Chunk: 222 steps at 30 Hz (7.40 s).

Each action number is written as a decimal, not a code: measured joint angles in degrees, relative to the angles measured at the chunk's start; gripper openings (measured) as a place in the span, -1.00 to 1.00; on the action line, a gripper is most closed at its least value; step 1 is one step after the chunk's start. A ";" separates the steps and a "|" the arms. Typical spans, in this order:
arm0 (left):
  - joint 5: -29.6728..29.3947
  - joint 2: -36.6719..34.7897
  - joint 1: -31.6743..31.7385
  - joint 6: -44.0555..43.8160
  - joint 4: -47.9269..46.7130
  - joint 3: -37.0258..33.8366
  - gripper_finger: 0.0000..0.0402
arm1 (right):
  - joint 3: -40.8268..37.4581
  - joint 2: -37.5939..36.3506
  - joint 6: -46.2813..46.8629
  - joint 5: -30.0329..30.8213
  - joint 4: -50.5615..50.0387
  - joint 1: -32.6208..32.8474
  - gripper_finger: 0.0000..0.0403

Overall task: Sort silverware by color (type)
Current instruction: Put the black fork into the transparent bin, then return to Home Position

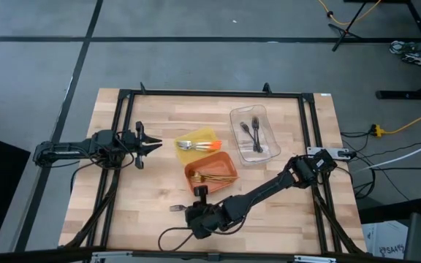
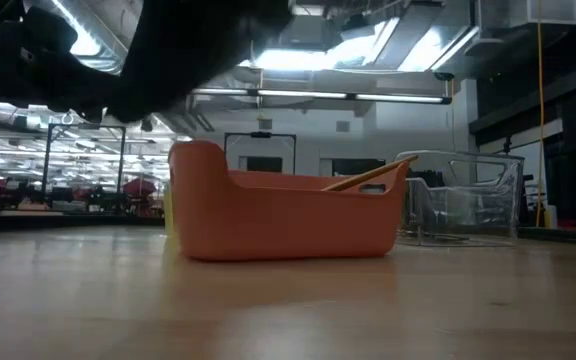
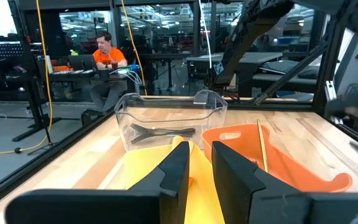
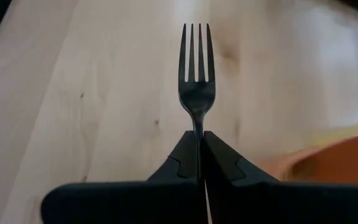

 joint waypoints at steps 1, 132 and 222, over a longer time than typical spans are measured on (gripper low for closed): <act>-0.01 0.00 0.00 0.00 -0.01 0.00 -0.68 | 1.41 0.00 0.01 0.46 -2.02 0.01 -1.00; -0.01 0.00 0.00 -0.01 -0.01 0.00 -0.68 | -58.78 -48.43 0.10 -27.25 23.16 -45.97 -0.91; -0.01 0.02 0.01 0.00 -0.02 0.00 -0.68 | -114.02 -134.31 -5.28 -33.69 36.35 -31.34 -1.00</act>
